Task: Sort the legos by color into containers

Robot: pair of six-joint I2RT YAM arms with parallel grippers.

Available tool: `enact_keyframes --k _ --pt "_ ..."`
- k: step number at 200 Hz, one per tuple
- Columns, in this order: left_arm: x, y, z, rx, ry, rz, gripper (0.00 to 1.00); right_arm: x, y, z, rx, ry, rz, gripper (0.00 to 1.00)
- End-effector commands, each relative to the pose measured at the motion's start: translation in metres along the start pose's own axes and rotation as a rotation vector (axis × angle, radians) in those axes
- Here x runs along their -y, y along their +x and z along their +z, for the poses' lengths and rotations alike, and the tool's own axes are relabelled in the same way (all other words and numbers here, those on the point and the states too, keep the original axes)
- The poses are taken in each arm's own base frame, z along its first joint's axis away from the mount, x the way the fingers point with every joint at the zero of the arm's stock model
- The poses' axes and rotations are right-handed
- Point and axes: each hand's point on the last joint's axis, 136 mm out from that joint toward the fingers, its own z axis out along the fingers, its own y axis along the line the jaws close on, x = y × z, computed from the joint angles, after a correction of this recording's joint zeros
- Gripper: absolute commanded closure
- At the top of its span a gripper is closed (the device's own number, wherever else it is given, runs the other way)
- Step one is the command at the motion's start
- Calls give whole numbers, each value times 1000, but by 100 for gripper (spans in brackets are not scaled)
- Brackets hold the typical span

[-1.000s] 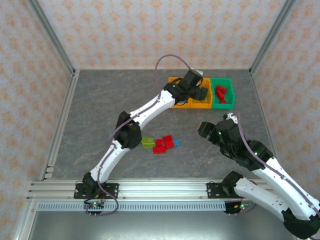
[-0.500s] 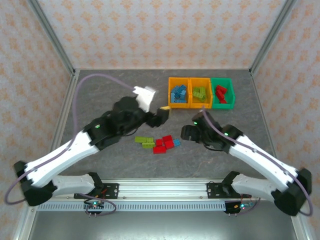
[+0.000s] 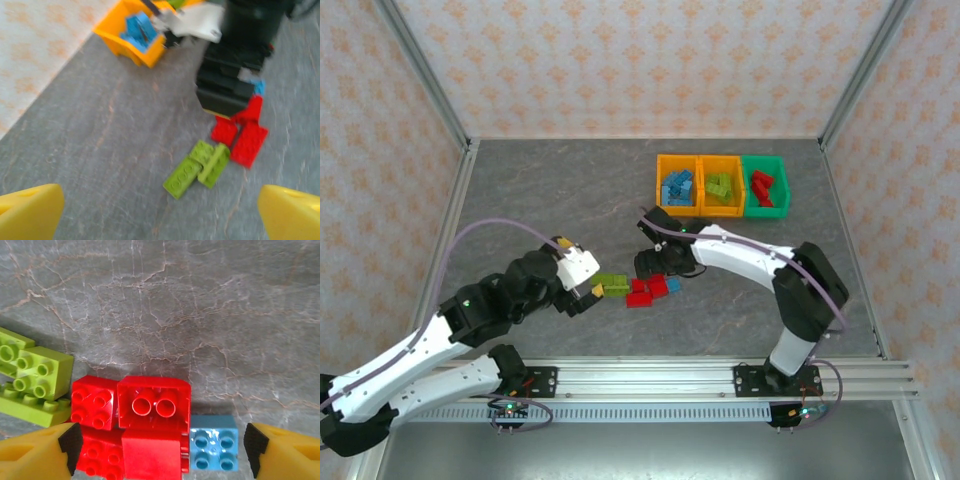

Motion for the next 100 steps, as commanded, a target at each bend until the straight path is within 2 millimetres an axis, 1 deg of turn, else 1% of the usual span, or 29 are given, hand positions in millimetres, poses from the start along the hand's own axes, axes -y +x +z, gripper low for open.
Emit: enact_keyframes --k 1,19,48,81,100 --pt "14 15 7 -54 63 117 0 -4 -1 7 -25 2 -38 18" --pt "16 22 11 -65 61 127 0 -6 3 18 -54 -3 -33 20" --pt "17 20 8 -31 62 124 0 -12 1 28 -61 -28 -17 23" --pt "17 20 7 -16 59 120 0 -10 3 39 -86 -12 -6 27" --pt "19 20 7 -15 68 120 0 -5 4 45 -94 16 0 33"
